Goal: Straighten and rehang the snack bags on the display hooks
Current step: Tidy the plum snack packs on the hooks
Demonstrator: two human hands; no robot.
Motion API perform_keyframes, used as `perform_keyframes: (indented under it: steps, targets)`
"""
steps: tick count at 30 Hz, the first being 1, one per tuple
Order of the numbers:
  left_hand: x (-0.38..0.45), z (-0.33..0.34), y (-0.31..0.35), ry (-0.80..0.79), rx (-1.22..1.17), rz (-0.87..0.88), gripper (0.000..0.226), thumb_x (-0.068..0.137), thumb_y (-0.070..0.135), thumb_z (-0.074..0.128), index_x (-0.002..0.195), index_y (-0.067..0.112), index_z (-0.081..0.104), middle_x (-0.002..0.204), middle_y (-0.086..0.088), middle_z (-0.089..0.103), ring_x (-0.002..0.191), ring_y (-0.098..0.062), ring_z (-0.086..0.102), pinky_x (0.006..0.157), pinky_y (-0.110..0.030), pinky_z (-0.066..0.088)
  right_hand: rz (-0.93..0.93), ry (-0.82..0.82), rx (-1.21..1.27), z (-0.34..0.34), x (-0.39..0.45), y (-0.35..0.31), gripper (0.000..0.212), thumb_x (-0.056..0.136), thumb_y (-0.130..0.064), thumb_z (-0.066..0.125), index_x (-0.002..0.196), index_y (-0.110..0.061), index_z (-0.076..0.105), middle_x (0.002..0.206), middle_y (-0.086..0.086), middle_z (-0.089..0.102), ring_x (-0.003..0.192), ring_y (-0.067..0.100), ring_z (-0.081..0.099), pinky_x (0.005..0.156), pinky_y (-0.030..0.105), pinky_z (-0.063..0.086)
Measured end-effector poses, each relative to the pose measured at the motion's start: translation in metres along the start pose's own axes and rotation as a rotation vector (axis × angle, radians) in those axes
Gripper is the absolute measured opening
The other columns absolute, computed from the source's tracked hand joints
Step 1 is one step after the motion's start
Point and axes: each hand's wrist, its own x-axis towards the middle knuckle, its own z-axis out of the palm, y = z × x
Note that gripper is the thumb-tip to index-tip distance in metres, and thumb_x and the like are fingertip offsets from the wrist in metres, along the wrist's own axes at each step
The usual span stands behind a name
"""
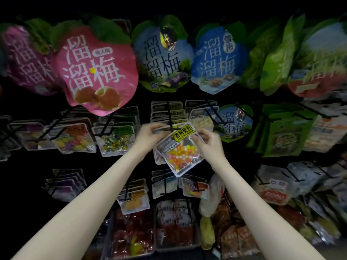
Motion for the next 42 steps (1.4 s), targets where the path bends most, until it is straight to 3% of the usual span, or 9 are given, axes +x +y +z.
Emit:
perform_keyframes:
  steps: [9, 14, 20, 23, 27, 31, 34, 38, 42]
  targets:
    - [0.01, 0.005, -0.007, 0.039, 0.161, 0.114, 0.015, 0.08, 0.006, 0.068, 0.082, 0.018, 0.06, 0.086, 0.007, 0.061, 0.091, -0.014, 0.058, 0.08, -0.029, 0.045, 0.025, -0.007, 0.01, 0.004, 0.012, 0.013, 0.005, 0.086, -0.005, 0.063, 0.088, -0.008, 0.067, 0.084, 0.001, 0.067, 0.083, 0.016, 0.063, 0.077, 0.03, 0.048]
    - [0.014, 0.001, -0.012, -0.01, -0.011, -0.027, 0.015, 0.083, 0.005, 0.065, 0.086, 0.019, 0.062, 0.084, 0.01, 0.061, 0.069, 0.008, 0.058, 0.058, -0.004, 0.043, 0.035, -0.037, 0.018, 0.003, 0.016, 0.013, 0.006, 0.086, -0.007, 0.063, 0.091, -0.008, 0.067, 0.085, 0.0, 0.067, 0.084, 0.014, 0.063, 0.077, 0.029, 0.047]
    - [0.033, 0.008, -0.012, 0.071, 0.012, -0.093, 0.007, 0.088, 0.01, 0.061, 0.091, 0.016, 0.061, 0.085, 0.005, 0.06, 0.075, -0.005, 0.056, 0.061, -0.015, 0.046, -0.008, 0.062, -0.041, -0.011, 0.014, 0.015, 0.008, 0.088, -0.009, 0.061, 0.093, -0.011, 0.066, 0.088, -0.002, 0.065, 0.088, 0.014, 0.06, 0.079, 0.028, 0.045]
    - [0.038, 0.013, -0.016, 0.106, -0.002, -0.103, 0.005, 0.087, 0.015, 0.063, 0.088, 0.02, 0.06, 0.09, 0.0, 0.062, 0.085, -0.016, 0.06, 0.076, -0.029, 0.05, -0.022, -0.075, -0.013, -0.021, 0.012, 0.014, 0.008, 0.087, -0.007, 0.062, 0.088, -0.015, 0.065, 0.086, -0.002, 0.066, 0.087, 0.018, 0.062, 0.076, 0.029, 0.047]
    - [0.037, 0.014, -0.021, 0.116, 0.017, -0.053, 0.004, 0.089, 0.015, 0.061, 0.091, 0.018, 0.059, 0.091, -0.002, 0.061, 0.081, -0.011, 0.059, 0.06, -0.01, 0.043, 0.006, -0.125, 0.14, -0.012, 0.009, 0.008, 0.01, 0.087, -0.005, 0.062, 0.089, -0.014, 0.064, 0.086, 0.0, 0.066, 0.083, 0.013, 0.061, 0.075, 0.021, 0.045]
    - [0.027, 0.003, -0.019, 0.185, 0.006, 0.046, 0.01, 0.092, 0.014, 0.053, 0.092, 0.019, 0.062, 0.093, 0.004, 0.064, 0.091, -0.011, 0.059, 0.07, -0.017, 0.041, 0.056, -0.034, 0.229, 0.006, 0.01, 0.003, 0.008, 0.089, -0.009, 0.06, 0.096, -0.011, 0.063, 0.096, 0.008, 0.067, 0.086, 0.013, 0.062, 0.067, 0.014, 0.046]
    - [0.019, -0.006, -0.009, 0.102, 0.102, 0.117, 0.006, 0.09, 0.018, 0.058, 0.09, 0.021, 0.064, 0.084, 0.016, 0.06, 0.08, 0.003, 0.054, 0.067, -0.006, 0.037, 0.117, 0.045, 0.282, 0.016, 0.013, 0.006, 0.008, 0.09, -0.014, 0.061, 0.098, -0.016, 0.063, 0.105, 0.009, 0.068, 0.101, 0.018, 0.063, 0.077, 0.021, 0.05]
    - [0.021, -0.003, -0.001, -0.014, 0.294, 0.108, 0.012, 0.081, 0.01, 0.069, 0.087, 0.018, 0.065, 0.077, 0.004, 0.06, 0.066, -0.005, 0.05, 0.056, -0.01, 0.033, 0.145, 0.054, 0.301, 0.024, 0.014, 0.011, 0.009, 0.09, -0.016, 0.061, 0.099, -0.019, 0.062, 0.105, 0.008, 0.068, 0.103, 0.02, 0.063, 0.082, 0.027, 0.052]
    - [0.018, -0.001, 0.002, -0.04, 0.172, 0.061, 0.011, 0.083, 0.005, 0.065, 0.087, 0.015, 0.062, 0.072, 0.009, 0.057, 0.065, 0.0, 0.049, 0.053, -0.002, 0.036, 0.134, 0.066, 0.276, 0.025, 0.013, 0.013, 0.014, 0.09, -0.016, 0.06, 0.103, -0.013, 0.064, 0.104, 0.009, 0.069, 0.103, 0.021, 0.063, 0.081, 0.027, 0.051]
